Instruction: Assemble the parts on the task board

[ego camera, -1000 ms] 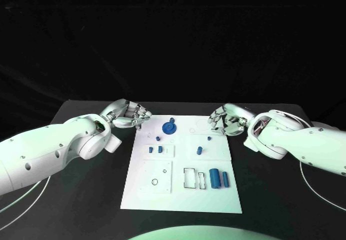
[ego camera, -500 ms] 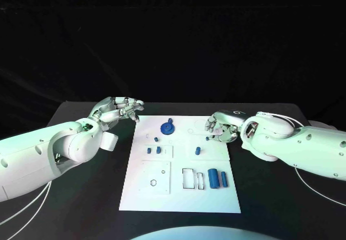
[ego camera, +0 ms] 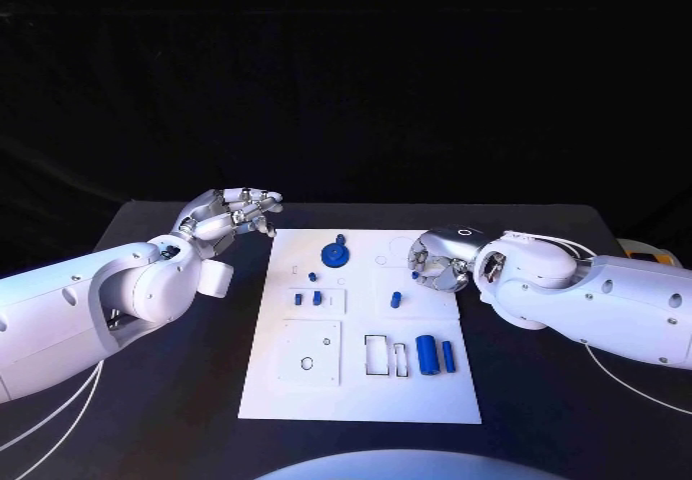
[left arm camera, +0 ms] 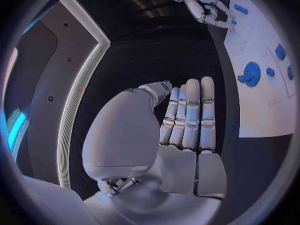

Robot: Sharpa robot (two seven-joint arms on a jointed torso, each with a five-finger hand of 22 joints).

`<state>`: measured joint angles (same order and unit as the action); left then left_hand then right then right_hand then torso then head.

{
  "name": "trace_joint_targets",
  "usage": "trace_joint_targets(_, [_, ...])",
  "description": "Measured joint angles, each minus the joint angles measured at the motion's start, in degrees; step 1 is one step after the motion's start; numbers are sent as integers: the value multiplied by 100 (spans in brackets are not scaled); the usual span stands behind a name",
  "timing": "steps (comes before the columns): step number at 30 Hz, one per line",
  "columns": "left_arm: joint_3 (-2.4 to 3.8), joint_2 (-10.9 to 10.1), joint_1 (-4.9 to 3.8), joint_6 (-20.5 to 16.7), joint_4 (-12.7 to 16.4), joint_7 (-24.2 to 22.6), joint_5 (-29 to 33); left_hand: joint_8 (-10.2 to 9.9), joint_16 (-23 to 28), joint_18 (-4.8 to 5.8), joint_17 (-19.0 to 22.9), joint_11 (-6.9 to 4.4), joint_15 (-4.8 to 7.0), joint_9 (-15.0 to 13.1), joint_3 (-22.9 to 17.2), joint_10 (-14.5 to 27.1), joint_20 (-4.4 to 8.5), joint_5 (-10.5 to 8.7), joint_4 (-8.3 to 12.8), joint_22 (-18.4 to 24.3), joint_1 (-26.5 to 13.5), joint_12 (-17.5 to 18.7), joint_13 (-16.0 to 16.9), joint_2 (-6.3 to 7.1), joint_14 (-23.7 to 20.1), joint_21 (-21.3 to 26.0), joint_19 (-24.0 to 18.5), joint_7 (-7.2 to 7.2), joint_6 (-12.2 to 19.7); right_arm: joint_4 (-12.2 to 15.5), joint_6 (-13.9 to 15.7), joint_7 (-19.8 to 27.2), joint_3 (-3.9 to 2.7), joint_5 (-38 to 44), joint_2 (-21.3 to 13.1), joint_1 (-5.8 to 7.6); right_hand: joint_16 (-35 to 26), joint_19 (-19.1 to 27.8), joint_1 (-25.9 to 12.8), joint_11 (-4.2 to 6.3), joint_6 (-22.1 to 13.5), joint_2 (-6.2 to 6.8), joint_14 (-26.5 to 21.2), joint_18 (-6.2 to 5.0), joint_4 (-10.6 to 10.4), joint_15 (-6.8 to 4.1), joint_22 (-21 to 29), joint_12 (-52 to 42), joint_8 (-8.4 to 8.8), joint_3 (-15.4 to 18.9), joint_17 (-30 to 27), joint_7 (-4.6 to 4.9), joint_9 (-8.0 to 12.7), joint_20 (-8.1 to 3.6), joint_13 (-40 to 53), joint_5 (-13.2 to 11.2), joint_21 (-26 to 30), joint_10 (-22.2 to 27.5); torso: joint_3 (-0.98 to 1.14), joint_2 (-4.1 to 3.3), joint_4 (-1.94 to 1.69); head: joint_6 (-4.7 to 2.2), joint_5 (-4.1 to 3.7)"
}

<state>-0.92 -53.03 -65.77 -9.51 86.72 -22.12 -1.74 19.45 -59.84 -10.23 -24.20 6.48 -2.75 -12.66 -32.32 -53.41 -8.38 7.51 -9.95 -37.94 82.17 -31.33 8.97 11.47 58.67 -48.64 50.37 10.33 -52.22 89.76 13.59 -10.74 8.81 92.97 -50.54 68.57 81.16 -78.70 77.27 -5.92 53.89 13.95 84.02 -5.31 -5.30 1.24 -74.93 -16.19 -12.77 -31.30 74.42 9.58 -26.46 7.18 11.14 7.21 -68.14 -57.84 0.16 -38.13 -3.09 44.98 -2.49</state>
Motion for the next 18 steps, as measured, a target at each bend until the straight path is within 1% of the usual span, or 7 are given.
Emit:
trace_joint_targets(2, [0,-2,0,0,3,-9,12,0,0,0,1,0,-13,0,0,0,0,0,0,0,0,0,0,0,-13,0,0,0,0,-13,-5,-10,1,22,23,-13,28,-21,2,1,28,-1,0,0,42,0,0,47,0,-42,21,-6,11,-21,-47,-60,-43,-61,1,0,-1,3,3])
trace_joint_targets(5, [0,-4,0,-1,9,-21,28,0,0,0,1,0,-13,0,0,0,0,0,0,10,0,0,0,0,-13,0,0,0,0,-45,-6,-28,2,62,55,-32,55,-82,23,22,101,-83,0,0,71,0,0,68,22,-142,54,-21,24,-21,-113,-159,-146,-152,4,0,-3,7,7])
trace_joint_targets(7, [0,-8,0,-2,12,-27,38,0,6,0,5,0,-13,0,0,0,0,0,0,9,0,0,-3,0,-13,0,0,0,0,-61,-5,-42,3,89,69,-41,60,-82,23,22,119,-83,0,0,81,0,1,67,22,-161,55,-39,25,-21,-135,-159,-185,-182,4,-1,-3,10,9])
trace_joint_targets(9, [0,-14,0,-6,13,-31,45,0,27,1,12,3,-13,1,16,3,0,0,16,21,0,0,-11,0,-13,33,0,0,0,-76,-3,-55,3,112,85,-44,60,-94,23,33,132,-84,0,0,90,0,1,67,22,-170,55,-27,30,-33,-149,-159,-194,-193,4,-1,-3,14,9])
trace_joint_targets(12, [0,-19,0,-12,14,-34,53,0,27,1,20,20,-13,1,16,25,0,0,16,29,0,1,-11,0,-13,44,0,0,0,-88,1,-72,2,137,106,-44,60,-125,-14,43,191,-121,0,-1,119,0,1,89,22,-237,55,-64,31,-23,-178,-159,-248,-287,4,-1,-2,25,15])
trace_joint_targets(13, [0,-21,1,-13,14,-35,55,0,27,0,21,20,-13,1,15,25,0,0,16,31,0,1,-11,0,-13,44,0,0,0,-91,1,-78,1,144,113,-46,60,-146,-6,54,212,-130,0,-1,137,0,1,89,22,-264,55,-45,31,-44,-190,-159,-276,-316,4,-1,-1,27,16])
trace_joint_targets(18, [0,-27,1,-21,19,-36,62,0,27,0,21,34,-33,1,32,40,0,0,32,38,0,1,-16,0,-33,44,0,20,20,-115,5,-124,-4,203,158,-54,63,-165,29,83,268,-164,-4,-1,206,-7,1,114,22,-333,55,-74,36,-63,-221,-190,-343,-408,6,-2,2,37,24])
